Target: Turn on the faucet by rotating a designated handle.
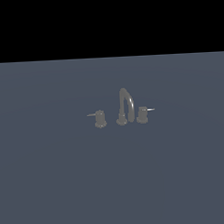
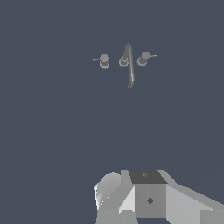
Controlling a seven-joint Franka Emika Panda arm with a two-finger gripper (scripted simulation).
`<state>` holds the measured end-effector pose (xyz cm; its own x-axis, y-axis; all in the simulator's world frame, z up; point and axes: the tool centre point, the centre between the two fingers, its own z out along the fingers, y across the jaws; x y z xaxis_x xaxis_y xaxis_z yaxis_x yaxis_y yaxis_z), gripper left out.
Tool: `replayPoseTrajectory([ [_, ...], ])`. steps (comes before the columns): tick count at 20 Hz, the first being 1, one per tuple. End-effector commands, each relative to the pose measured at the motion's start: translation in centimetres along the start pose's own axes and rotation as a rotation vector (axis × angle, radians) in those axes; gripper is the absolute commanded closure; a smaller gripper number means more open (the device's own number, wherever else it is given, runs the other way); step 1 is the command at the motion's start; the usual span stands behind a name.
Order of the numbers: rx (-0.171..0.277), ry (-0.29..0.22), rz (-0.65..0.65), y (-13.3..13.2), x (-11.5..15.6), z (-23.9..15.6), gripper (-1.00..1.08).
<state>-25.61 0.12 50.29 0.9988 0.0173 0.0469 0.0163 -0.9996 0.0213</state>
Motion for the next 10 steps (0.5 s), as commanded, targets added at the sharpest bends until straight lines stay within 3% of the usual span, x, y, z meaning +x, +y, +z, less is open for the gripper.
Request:
replayPoseTrajectory([
  [1, 0.000, 0.000, 0.000, 0.00, 0.00, 0.00, 1.08],
  [10, -0.015, 0.024, -0.050, -0.65, 0.95, -0.71, 1.08],
])
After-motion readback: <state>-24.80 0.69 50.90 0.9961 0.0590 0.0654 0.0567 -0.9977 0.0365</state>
